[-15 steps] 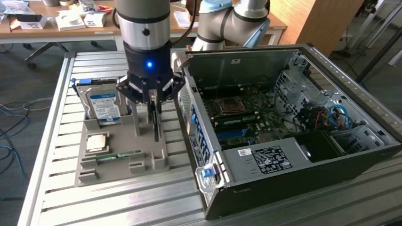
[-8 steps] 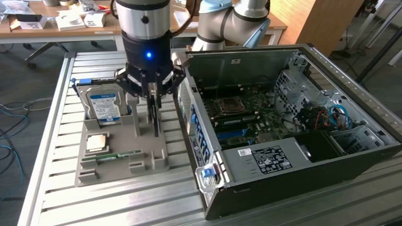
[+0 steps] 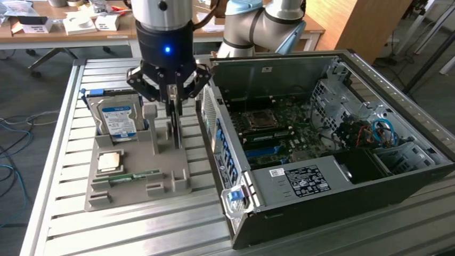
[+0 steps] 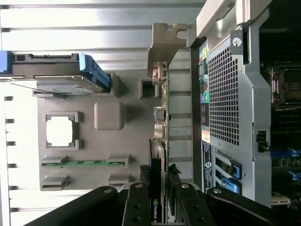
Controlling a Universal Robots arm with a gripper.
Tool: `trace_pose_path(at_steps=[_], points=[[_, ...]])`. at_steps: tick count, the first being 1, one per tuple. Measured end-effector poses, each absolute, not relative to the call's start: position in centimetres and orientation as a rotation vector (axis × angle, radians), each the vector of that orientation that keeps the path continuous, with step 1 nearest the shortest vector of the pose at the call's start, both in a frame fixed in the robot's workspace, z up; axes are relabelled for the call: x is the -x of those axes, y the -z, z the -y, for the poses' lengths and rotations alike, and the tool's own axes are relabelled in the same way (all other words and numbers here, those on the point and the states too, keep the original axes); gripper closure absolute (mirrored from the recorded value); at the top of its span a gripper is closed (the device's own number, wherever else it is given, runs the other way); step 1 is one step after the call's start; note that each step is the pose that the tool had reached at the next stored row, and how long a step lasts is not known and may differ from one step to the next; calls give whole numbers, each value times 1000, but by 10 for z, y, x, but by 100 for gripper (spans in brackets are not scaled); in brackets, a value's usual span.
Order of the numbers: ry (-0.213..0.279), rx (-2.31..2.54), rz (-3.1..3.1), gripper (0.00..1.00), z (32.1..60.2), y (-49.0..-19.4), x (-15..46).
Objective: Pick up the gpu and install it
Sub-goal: 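Pick up the gpu and move the gpu toward the slot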
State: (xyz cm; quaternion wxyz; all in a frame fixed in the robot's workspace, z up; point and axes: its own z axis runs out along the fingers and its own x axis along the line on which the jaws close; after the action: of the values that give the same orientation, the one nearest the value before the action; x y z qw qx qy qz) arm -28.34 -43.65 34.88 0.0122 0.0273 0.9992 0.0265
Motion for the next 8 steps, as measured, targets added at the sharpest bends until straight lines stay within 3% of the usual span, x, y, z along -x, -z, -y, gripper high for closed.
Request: trace_pose_path(at_steps=[8], points=[[-85,-85,-3115,74,436,-368,283]])
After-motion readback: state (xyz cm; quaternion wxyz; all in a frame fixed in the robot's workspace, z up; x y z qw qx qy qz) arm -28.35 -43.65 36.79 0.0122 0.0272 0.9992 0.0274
